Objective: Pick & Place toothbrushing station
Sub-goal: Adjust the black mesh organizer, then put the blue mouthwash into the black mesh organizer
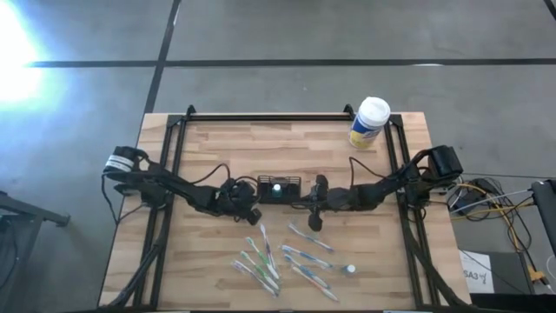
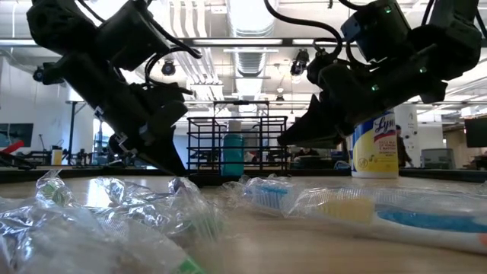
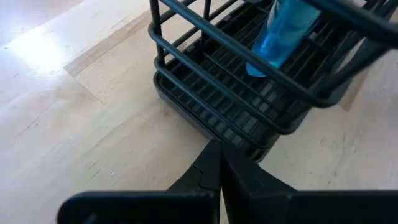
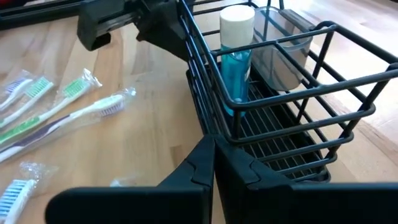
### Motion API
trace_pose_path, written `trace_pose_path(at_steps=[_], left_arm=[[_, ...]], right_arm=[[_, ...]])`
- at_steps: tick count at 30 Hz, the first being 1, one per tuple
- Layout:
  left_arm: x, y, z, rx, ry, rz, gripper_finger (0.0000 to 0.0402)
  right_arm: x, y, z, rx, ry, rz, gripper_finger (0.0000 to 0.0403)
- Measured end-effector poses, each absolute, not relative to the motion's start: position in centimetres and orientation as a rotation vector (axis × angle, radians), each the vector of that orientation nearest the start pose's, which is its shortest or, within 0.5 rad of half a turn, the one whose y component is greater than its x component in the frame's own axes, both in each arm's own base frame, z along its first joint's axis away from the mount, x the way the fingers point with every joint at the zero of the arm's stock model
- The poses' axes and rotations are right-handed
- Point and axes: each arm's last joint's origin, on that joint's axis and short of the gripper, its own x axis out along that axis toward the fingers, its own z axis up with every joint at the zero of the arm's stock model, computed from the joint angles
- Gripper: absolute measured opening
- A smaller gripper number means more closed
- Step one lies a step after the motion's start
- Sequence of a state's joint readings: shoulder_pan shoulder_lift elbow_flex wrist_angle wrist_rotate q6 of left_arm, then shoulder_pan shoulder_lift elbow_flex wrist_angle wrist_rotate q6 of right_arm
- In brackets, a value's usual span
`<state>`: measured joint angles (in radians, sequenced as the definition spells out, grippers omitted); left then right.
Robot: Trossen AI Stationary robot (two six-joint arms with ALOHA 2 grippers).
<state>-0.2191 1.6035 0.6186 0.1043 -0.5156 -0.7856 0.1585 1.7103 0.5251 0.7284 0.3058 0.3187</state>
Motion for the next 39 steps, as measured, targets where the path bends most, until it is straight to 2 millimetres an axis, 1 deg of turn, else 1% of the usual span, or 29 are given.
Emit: trace_pose_path(at_steps=[21,28,31,34,36,39], left_arm=[[27.1,-5.0,12.7,-0.388,0.701,0.537,0.0003],[26.8,-4.9,12.7,-0.346,0.757,0.574,0.0003],[26.6,-4.8,13.2,-0.306,0.782,0.609,0.0003],[26.0,-4.6,14.1,-0.247,0.809,0.634,0.0003],[25.4,-4.6,15.0,-0.187,0.805,0.633,0.0003],[24.3,-4.8,16.3,-0.067,0.782,0.567,0.0003]], right_arm=[[28.7,3.4,11.7,0.234,0.431,-0.24,0.0008],[28.9,3.5,11.8,0.225,0.432,-0.207,0.0008],[29.0,3.6,11.9,0.22,0.434,-0.172,0.0008],[29.0,3.7,12.3,0.216,0.431,-0.128,0.0008],[28.9,3.8,12.9,0.216,0.417,-0.091,0.0008],[28.7,4.0,14.1,0.222,0.394,-0.029,0.0008]])
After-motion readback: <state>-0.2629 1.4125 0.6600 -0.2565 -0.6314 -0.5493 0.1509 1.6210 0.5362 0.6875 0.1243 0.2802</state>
